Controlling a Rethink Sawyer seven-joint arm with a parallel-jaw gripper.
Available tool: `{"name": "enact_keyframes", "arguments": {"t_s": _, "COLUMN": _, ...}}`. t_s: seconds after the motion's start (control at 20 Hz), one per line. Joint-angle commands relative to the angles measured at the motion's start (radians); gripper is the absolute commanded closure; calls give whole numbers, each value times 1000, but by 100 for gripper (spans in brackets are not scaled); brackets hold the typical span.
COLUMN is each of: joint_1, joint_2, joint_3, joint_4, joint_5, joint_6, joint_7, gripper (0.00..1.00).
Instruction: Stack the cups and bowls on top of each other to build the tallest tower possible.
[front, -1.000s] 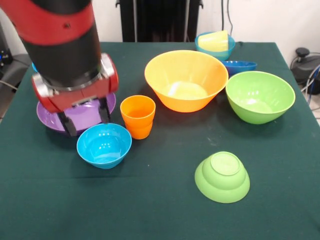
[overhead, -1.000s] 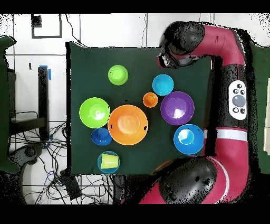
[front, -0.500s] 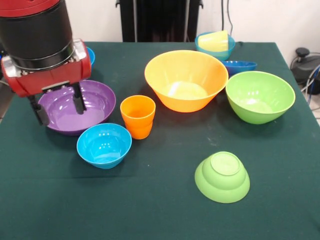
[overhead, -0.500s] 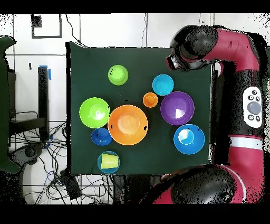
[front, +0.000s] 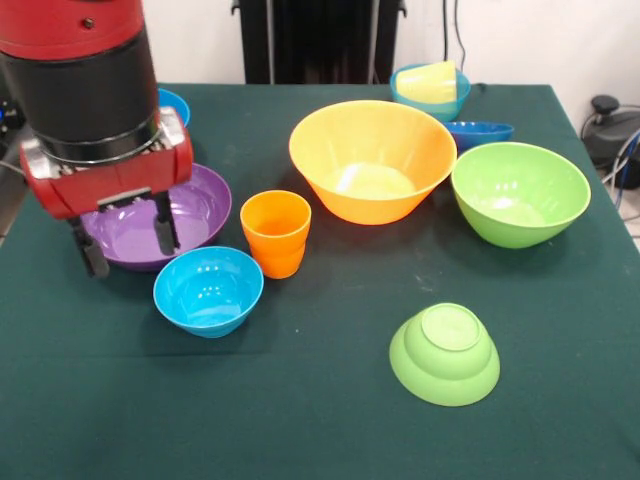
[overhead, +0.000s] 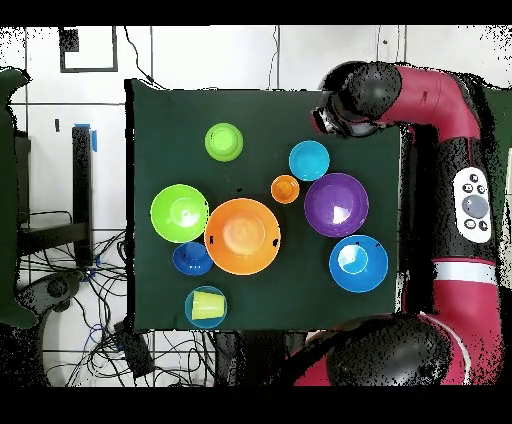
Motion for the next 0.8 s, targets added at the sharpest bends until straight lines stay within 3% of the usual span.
{"name": "enact_keyframes", "arguments": {"t_s": 0.05, "joint_1": 14, "joint_2": 3, "joint_3": -57, "joint_4": 178, "joint_5": -62, "joint_6": -87, "joint_7": -157, "gripper": 0}}
{"name": "enact_keyframes", "arguments": {"t_s": 0.55, "joint_1": -7, "joint_2": -18, "joint_3": -58, "joint_4": 246, "joint_5": -48, "joint_6": -129, "joint_7": -129, "gripper": 0}}
{"name": "enact_keyframes", "arguments": {"t_s": 0.8, "joint_1": -10, "joint_2": -25, "joint_3": -63, "joint_4": 259, "joint_5": -44, "joint_6": -103, "joint_7": -120, "gripper": 0}}
